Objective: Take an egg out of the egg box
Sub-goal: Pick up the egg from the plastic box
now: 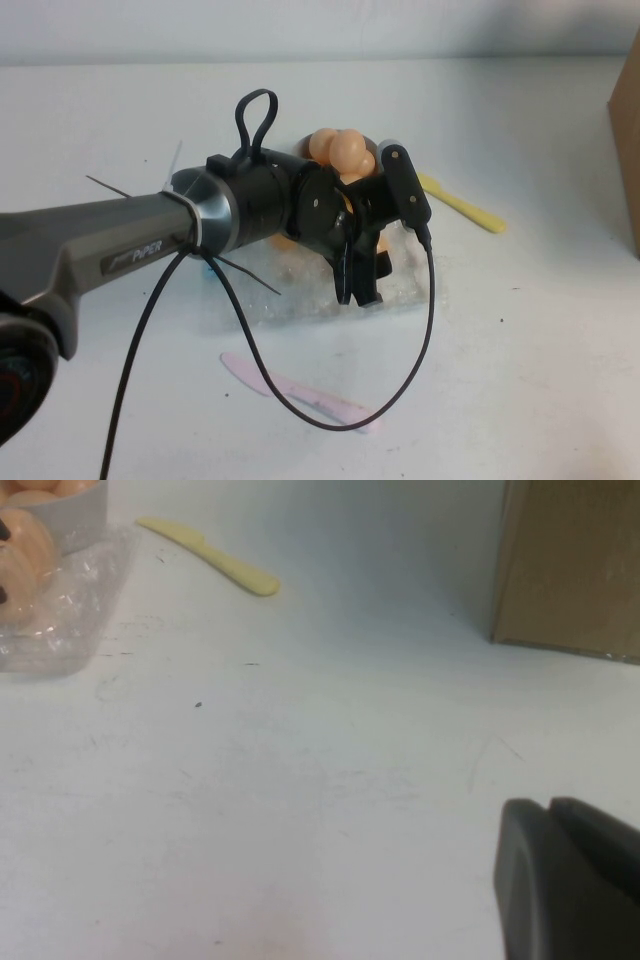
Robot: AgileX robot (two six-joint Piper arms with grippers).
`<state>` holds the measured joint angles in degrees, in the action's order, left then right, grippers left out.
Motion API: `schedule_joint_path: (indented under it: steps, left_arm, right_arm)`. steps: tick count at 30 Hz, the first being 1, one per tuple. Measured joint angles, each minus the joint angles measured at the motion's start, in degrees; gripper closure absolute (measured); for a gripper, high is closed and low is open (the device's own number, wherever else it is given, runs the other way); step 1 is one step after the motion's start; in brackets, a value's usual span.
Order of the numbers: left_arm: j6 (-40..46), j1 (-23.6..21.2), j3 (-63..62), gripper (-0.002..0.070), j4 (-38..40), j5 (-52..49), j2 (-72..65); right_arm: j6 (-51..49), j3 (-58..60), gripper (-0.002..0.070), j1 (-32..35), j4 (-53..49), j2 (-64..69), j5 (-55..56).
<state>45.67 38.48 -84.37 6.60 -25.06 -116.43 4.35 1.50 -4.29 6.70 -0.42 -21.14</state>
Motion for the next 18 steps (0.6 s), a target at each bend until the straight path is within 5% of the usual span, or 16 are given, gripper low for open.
schedule_joint_path:
  steps: [5, 15, 18]
  left_arm:
    - [0.0, 0.0, 0.0, 0.036, 0.0, 0.1, 0.0]
    - [0.0, 0.0, 0.0, 0.0382, 0.0, -0.5, 0.8]
    - [0.0, 0.0, 0.0, 0.0456, 0.1, -1.4, 2.0]
  right_arm:
    - [0.0, 0.0, 0.0693, 0.0, 0.0, 0.0, 0.0]
    - [0.0, 0.0, 0.0693, 0.0, 0.0, 0.0, 0.0]
    - [0.0, 0.0, 0.0693, 0.0, 0.0, 0.0, 0.0]
